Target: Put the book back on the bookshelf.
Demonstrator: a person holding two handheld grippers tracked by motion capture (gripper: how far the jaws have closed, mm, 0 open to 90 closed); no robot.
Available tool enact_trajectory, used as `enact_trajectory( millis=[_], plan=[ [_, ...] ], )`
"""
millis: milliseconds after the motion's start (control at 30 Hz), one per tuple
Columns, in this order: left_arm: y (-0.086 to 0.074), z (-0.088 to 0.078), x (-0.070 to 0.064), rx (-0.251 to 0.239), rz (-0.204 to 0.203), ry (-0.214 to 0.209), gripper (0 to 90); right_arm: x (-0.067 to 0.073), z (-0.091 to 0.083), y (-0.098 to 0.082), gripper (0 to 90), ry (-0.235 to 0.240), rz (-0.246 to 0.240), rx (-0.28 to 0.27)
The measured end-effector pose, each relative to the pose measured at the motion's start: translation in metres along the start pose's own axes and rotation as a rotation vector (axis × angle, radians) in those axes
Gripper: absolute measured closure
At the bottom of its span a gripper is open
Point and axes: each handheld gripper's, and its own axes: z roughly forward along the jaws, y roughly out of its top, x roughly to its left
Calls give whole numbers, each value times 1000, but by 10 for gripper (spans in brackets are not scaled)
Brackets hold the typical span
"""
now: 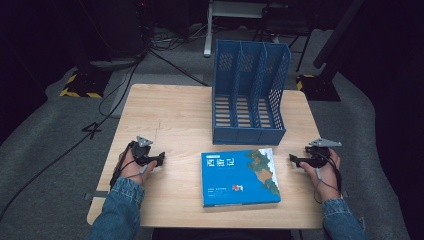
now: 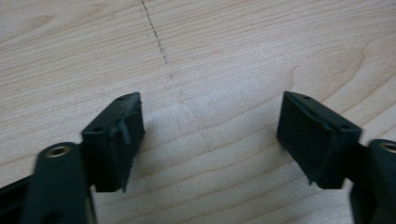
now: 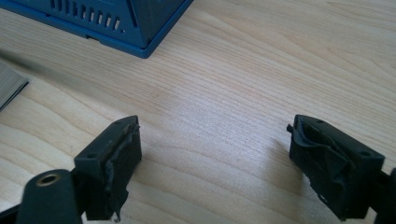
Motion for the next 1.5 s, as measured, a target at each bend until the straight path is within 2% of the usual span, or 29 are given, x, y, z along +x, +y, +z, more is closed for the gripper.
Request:
enact_trajectory(
  millis=[67, 133, 300, 433, 467, 500, 533, 600, 633, 667, 700, 767, 800, 833, 867, 900, 967, 1000, 1033, 1167, 1233, 1300, 1400, 1433, 1467, 1500],
  plan=[
    [4, -2, 1, -9, -20, -26, 348, 1, -1, -1, 180, -4, 2, -3],
    [9, -5, 0, -31, -35, -49, 364, 1, -2, -1, 183, -5, 2, -2],
    [28, -17, -13, -102, -22, -85, 362, 2, -4, -3, 186, -4, 3, -3],
    [39, -22, -29, -114, 0, -137, 342, 3, -5, -4, 191, -7, 7, -2],
    [39, -22, -29, -114, 0, -137, 343, 3, -5, -4, 191, -7, 7, -2],
    [42, -23, -35, -114, 3, -165, 343, 4, -5, -5, 193, -7, 9, -4],
    [45, -24, -40, -110, 17, -188, 342, 4, -6, -5, 194, -5, 6, -5],
    [50, -26, -52, -122, 78, -239, 350, 4, -6, -6, 194, -4, 6, -4],
    [54, -27, -64, -133, 103, -287, 343, 4, -6, -6, 194, -4, 5, -4],
    [55, -29, -70, -135, 112, -311, 343, 4, -6, -6, 194, -4, 5, -4],
    [55, -29, -70, -135, 112, -311, 341, 4, -6, -6, 194, -4, 5, -4],
    [59, -32, -86, -132, 153, -374, 340, 4, -6, -6, 194, -4, 4, -5],
    [59, -32, -86, -132, 153, -374, 339, 4, -6, -6, 194, -4, 4, -5],
    [59, -33, -95, -115, 152, -410, 338, 4, -7, -6, 195, -4, 4, -5],
    [59, -33, -95, -115, 152, -410, 333, 4, -7, -6, 195, -4, 4, -5],
    [58, -33, -98, -97, 152, -427, 333, 4, -7, -6, 194, -3, 3, -4],
    [55, -29, -104, -11, 126, -435, 313, 5, -7, -6, 194, -3, 3, -5],
    [53, -27, -105, 33, 137, -430, 317, 5, -7, -6, 194, -3, 4, -5],
    [51, -25, -107, 56, 146, -428, 325, 5, -7, -7, 194, -2, 4, -5],
    [48, -20, -110, 76, 147, -441, 328, 5, -7, -7, 194, -1, 5, -4],
    [46, -17, -115, 87, 127, -466, 324, 5, -7, -7, 194, -2, 4, -5],
    [42, -12, -120, 121, 125, -486, 311, 5, -7, -7, 194, -2, 4, -5],
    [36, -5, -125, 168, 139, -489, 305, 5, -7, -7, 194, -1, 4, -5],
    [33, 0, -127, 190, 130, -496, 296, 5, -7, -7, 194, -1, 3, -5],
    [32, 2, -129, 199, 108, -512, 277, 5, -7, -7, 194, -2, 4, -5],
    [31, 3, -130, 203, 105, -525, 275, 5, -7, -7, 194, -1, 3, -5]
  ],
)
